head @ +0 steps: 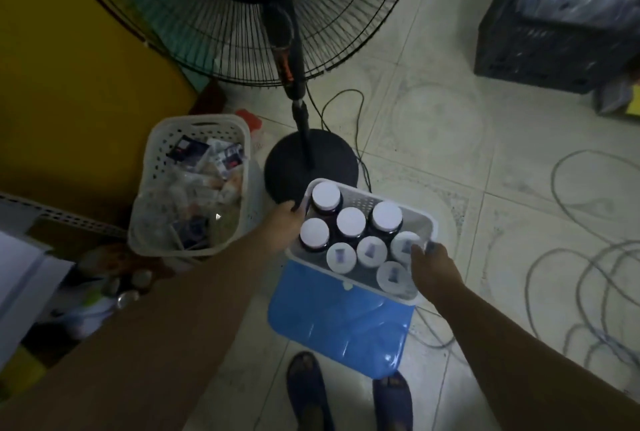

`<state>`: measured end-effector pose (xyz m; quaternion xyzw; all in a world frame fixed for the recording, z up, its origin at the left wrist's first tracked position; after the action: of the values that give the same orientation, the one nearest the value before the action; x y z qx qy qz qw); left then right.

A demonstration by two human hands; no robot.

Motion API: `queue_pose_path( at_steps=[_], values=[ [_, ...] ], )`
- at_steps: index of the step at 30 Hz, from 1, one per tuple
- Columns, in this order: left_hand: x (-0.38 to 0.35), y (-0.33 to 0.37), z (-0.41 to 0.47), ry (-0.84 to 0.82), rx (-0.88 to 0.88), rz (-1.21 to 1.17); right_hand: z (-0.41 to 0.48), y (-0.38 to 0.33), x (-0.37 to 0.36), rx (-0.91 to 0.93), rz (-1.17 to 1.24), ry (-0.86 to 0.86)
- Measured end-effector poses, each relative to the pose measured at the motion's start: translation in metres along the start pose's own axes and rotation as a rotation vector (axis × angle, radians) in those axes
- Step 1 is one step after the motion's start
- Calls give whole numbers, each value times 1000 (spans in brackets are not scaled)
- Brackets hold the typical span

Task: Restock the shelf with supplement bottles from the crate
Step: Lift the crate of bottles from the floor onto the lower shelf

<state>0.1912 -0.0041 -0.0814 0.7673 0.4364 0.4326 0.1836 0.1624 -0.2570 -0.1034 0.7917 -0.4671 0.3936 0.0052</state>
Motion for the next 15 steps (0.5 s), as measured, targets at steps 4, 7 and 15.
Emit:
queue_pose_path(
  at_steps=[4, 7, 15],
  values=[
    [-10, -17, 19, 41, 20, -45, 14, 3, -15, -178, 237, 27],
    [-18, -22, 25, 30, 51, -35, 21, 10, -19, -184, 165, 15],
    [-5, -25, -16, 88, 73, -70, 0, -2, 13, -29, 96, -4]
  ],
)
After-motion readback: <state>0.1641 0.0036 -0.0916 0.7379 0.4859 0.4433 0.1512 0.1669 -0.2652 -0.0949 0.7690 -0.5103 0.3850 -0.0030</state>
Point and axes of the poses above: each hand's wrist, its own z-axis towards the middle knuckle, its own x-axis out of the back of the hand, y = z × x, the point moved 1 cm from there along z, towards the middle knuckle, and after that the axes turned 8 degrees about -x, right-handed, at the moved point
